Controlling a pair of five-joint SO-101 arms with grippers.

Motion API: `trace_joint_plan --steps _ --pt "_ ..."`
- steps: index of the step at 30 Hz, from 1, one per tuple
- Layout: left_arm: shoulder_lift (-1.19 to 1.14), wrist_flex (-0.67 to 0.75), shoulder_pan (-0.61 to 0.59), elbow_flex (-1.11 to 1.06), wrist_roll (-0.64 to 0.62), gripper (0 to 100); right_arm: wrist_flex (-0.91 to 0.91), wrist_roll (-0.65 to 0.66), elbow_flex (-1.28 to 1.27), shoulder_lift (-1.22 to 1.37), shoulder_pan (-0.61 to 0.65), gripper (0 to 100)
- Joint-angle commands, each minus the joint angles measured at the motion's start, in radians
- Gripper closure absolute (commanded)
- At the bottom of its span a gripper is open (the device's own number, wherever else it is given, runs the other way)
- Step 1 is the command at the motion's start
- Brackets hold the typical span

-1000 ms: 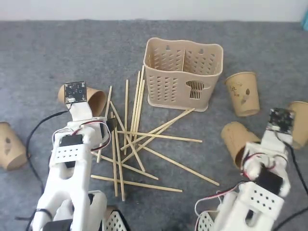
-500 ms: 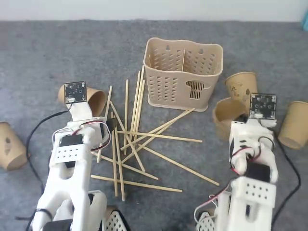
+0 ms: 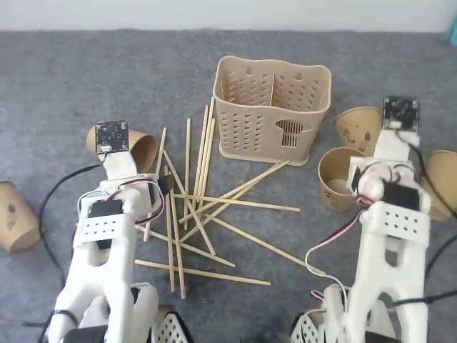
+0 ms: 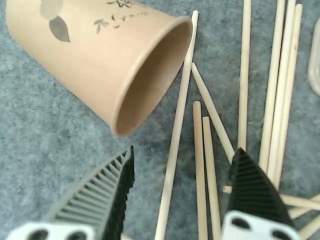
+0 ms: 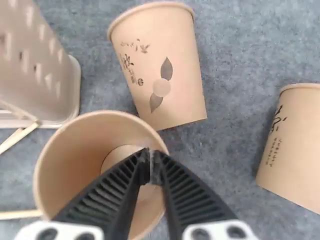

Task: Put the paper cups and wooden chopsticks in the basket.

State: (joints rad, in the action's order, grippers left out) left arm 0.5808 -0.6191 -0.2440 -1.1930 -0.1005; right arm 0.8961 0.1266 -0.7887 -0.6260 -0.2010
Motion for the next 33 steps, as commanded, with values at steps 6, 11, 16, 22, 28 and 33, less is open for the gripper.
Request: trace_joint_plan --steps 6,11,16,22,28,33 --pt "-0.003 0.029 0.003 0.039 0.012 71 0.213 -0.034 0.282 0.015 -0.041 81.1" --pt "-0.003 0.029 0.003 0.039 0.012 71 0.209 -0.032 0.216 0.016 -0.031 83.3" --pt "-0.003 0.029 0.003 0.039 0.012 71 0.203 -0.034 0.146 0.016 -0.013 83.4" --pt "-0.003 0.026 0.003 0.039 0.014 71 0.203 -0.034 0.084 0.016 -0.021 83.4" --pt "-0.003 0.026 0.003 0.039 0.014 71 0.174 -0.075 0.061 0.045 0.005 83.7" --pt "-0.003 0.025 0.003 0.039 0.014 71 0.133 -0.106 0.087 0.191 0.001 88.1"
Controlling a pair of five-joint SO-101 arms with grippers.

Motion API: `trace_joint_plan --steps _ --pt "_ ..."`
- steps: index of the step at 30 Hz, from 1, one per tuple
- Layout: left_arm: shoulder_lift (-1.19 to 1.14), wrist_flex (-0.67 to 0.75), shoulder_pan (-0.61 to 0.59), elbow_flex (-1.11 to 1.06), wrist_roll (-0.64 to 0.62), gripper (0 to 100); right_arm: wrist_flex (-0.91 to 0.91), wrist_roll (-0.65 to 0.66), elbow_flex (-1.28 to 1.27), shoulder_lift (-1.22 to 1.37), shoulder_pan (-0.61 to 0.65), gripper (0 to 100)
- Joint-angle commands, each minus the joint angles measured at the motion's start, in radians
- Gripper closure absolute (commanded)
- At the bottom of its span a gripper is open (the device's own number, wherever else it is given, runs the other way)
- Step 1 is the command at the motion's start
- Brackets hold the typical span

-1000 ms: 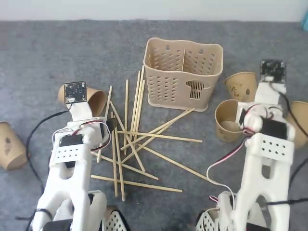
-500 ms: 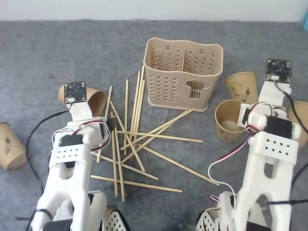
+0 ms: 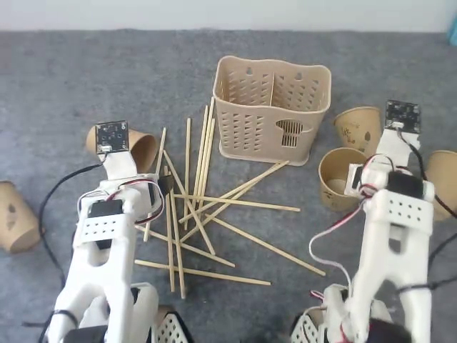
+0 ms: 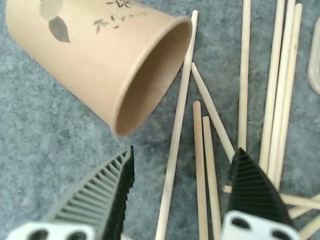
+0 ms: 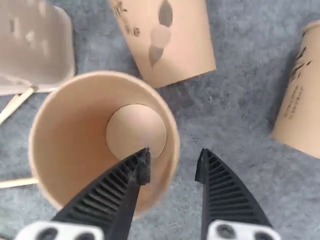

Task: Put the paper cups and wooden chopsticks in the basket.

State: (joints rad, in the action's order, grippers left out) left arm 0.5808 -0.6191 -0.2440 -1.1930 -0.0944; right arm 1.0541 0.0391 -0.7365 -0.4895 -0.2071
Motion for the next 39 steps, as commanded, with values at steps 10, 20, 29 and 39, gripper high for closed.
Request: trace_joint_plan --steps 10,20,29,39 --pt "-0.003 0.026 0.003 0.039 0.008 71 0.228 -0.026 0.367 0.139 0.005 99.1" --pt "-0.003 0.028 0.003 0.039 0.008 71 0.547 -0.092 0.867 0.15 0.007 99.1" --pt "-0.003 0.028 0.003 0.039 0.008 71 0.575 -0.167 1.243 0.199 0.051 99.1" --pt "-0.003 0.029 0.003 0.039 0.008 71 0.588 -0.198 1.573 0.455 0.263 99.1"
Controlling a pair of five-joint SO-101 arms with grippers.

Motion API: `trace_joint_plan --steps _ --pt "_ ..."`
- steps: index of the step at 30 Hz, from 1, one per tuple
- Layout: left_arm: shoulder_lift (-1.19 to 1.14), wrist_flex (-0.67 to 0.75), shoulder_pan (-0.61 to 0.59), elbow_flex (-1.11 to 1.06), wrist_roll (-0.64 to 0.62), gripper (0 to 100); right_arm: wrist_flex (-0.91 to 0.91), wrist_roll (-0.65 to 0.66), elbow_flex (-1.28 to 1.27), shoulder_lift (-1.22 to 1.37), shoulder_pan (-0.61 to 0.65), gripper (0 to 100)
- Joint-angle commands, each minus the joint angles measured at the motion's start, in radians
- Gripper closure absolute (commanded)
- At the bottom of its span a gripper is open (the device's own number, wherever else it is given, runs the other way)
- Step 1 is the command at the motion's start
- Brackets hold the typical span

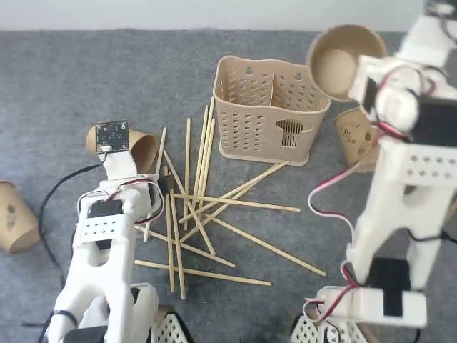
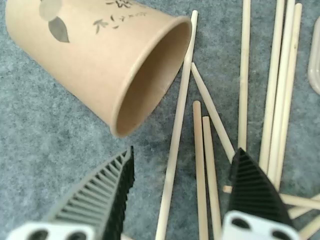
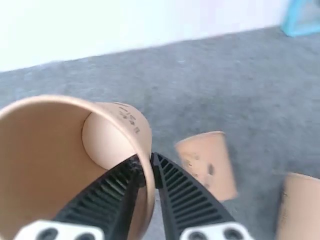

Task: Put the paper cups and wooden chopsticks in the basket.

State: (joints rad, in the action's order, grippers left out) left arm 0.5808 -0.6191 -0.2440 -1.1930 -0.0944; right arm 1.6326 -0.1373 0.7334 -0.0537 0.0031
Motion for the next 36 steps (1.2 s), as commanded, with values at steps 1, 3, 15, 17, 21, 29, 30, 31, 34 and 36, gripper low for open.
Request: trace_joint_plan --steps 1,3,15,17,21,29,30,31,34,36 --pt "-0.003 0.029 0.003 0.039 0.008 71 0.018 -0.023 0.124 0.036 0.071 99.1" --pt "-0.003 0.029 0.003 0.039 0.008 71 0.028 -0.023 0.14 0.067 0.105 99.1" --pt "-0.005 0.031 0.003 0.039 0.008 71 0.058 -0.02 0.144 0.269 0.074 99.1" --pt "-0.005 0.031 0.003 0.039 0.008 71 0.056 -0.018 0.144 0.286 0.073 98.8" --pt "-0.005 0.031 0.003 0.039 0.008 71 0.059 -0.023 0.144 0.302 0.076 88.2" --pt "-0.005 0.031 0.003 0.039 0.008 71 0.13 -0.02 0.181 0.199 0.073 80.0" --pt "-0.005 0.031 0.003 0.039 0.008 71 0.154 -0.02 0.187 0.171 0.068 80.8" --pt "-0.005 0.031 0.003 0.039 0.008 71 0.166 -0.02 0.187 0.143 0.059 81.6" --pt "-0.005 0.031 0.003 0.039 0.008 71 0.168 -0.02 0.086 0.039 0.018 85.2" --pt "-0.005 0.031 0.003 0.039 0.008 71 0.166 -0.02 -0.025 -0.035 -0.001 88.7"
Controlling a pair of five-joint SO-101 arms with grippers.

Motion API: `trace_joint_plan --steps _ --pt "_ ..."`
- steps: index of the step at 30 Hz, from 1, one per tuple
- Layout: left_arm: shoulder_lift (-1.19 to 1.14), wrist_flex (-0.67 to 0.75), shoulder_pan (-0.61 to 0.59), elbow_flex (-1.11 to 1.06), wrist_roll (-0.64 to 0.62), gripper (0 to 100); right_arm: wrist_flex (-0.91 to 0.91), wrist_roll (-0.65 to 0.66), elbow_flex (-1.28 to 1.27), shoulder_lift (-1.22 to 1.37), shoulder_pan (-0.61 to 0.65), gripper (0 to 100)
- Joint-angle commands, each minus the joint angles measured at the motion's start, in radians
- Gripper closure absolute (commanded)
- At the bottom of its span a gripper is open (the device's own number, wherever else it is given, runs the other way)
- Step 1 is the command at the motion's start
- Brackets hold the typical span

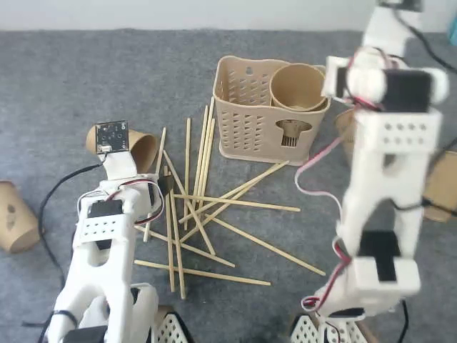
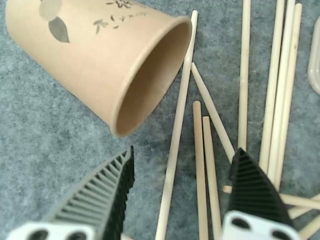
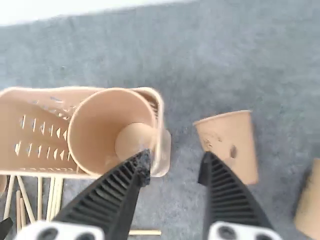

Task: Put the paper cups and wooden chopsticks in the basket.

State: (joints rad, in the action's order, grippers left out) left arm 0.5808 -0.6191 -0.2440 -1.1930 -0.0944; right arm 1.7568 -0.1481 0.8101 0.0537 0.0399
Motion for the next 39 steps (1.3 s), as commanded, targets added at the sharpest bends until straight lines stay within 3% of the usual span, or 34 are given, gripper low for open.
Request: trace_joint_plan --steps 1,6,13,20,25,33,39 --pt "-0.005 0.031 0.003 0.039 0.008 71 0.039 -0.006 -0.158 -0.179 -0.041 90.6" --pt "-0.005 0.031 0.003 0.039 0.008 71 0.038 0.103 -0.428 -0.344 -0.05 99.5" --pt "0.003 0.0 -0.014 0.048 0.006 71 -0.019 0.212 -0.875 -0.527 -0.15 99.1" --pt "0.003 -0.226 -0.135 0.219 -0.003 71 -0.335 0.396 -1.47 -0.69 -0.3 99.1" --pt "0.0 -0.341 -0.23 0.343 0.003 71 -0.522 0.468 -1.775 -0.791 -0.328 99.1" --pt "-0.005 -0.442 -0.416 0.567 0.046 71 -0.814 0.529 -2.071 -0.84 -0.321 99.1" --pt "-0.008 -0.523 -0.526 0.779 0.081 86 -0.802 0.529 -2.068 -0.843 -0.321 99.1"
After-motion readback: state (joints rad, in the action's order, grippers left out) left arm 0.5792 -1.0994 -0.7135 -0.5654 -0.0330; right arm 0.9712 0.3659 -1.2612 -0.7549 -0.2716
